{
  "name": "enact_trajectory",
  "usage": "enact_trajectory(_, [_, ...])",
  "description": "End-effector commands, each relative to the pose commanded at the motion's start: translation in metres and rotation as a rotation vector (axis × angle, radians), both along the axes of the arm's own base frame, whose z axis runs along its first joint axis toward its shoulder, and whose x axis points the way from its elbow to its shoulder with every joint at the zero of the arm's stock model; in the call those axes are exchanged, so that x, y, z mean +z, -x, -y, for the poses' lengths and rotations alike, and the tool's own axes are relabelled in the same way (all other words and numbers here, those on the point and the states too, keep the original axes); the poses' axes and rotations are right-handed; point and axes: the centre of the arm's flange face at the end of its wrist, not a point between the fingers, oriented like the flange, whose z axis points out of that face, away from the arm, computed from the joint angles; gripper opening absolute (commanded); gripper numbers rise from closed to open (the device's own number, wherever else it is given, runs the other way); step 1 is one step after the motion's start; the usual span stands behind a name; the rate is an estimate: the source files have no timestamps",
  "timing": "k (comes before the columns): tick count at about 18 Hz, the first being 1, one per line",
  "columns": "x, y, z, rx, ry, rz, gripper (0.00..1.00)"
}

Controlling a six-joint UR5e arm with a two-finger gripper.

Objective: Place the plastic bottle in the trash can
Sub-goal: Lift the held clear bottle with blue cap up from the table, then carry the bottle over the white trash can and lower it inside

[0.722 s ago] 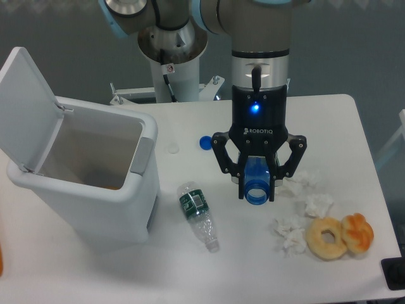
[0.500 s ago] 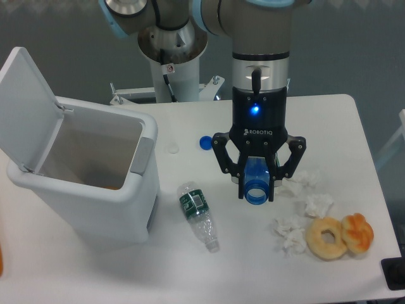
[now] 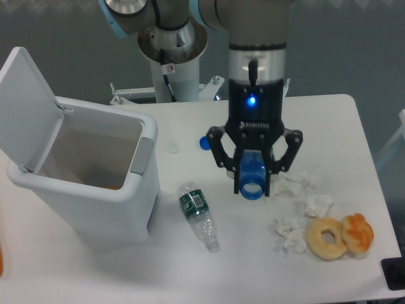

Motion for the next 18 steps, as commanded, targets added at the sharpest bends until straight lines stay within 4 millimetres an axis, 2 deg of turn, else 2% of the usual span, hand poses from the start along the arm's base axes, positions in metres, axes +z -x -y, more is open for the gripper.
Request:
enact_trajectory(3, [0.024, -0.032, -0.001, 0.041, -0.057, 0.033, 0.10])
enact_trajectory(9, [0.051, -0.089, -0.016, 0.046, -0.144, 0.077, 0.10])
enact_trajectory(11, [0.049, -0.105, -0.028, 0.041, -0.162, 0.106, 0.09])
enact_trajectory(14, [0.047, -0.142, -0.049, 0.001, -0.178, 0.143, 0.09])
enact_trajectory(18, [0.034, -0.163, -0.069, -0.045, -0.162, 0.166, 0.09])
